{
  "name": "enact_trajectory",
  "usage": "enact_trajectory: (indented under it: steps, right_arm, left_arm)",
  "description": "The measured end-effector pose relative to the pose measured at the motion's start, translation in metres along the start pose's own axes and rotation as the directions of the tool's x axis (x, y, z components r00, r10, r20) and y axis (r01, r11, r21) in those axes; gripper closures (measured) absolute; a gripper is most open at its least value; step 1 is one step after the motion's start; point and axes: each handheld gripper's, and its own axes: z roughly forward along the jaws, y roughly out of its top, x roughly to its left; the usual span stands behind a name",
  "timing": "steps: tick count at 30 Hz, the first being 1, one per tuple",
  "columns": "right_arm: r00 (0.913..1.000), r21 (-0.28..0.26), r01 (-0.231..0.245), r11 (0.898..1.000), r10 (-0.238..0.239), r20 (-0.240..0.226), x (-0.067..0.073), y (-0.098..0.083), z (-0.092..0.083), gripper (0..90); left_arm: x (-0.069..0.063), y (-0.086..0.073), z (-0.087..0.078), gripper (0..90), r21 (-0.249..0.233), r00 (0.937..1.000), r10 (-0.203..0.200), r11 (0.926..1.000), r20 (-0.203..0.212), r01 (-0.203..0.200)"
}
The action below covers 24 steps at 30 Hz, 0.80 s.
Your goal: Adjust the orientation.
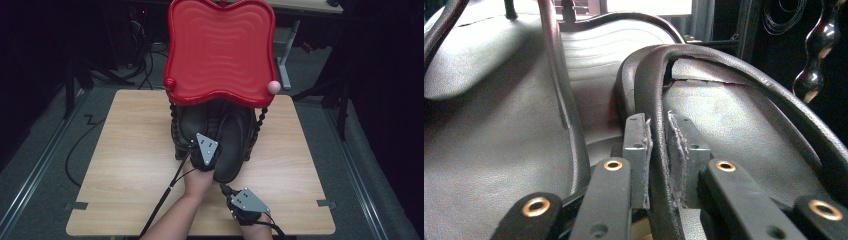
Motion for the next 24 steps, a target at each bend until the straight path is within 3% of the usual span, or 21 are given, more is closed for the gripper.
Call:
enact_trajectory:
  steps: [13, 19, 24]
  right_arm:
    - [0.9974, -0.018, -0.029, 0.999, 0.03, 0.065, -0.021, 0.002, 0.005, 90.0]
    - [0.9959, -0.025, -0.049, 0.998, 0.05, 0.075, -0.029, 0.002, 0.008, 90.0]
    - [0.9952, -0.028, -0.05, 0.998, 0.052, 0.082, -0.032, 0.003, 0.01, 90.0]
  left_arm:
    - [0.001, -0.001, -0.002, 75.9, -0.003, 1.0, 0.003, 1.0, 0.0, -0.003]
    - [-0.001, -0.006, -0.014, 67.7, -0.021, 0.999, -0.012, 0.9997, 0.043, 0.013]
    - [0.007, -0.009, -0.029, 64.6, -0.006, 0.9978, -0.031, 0.9995, 0.058, 0.031]
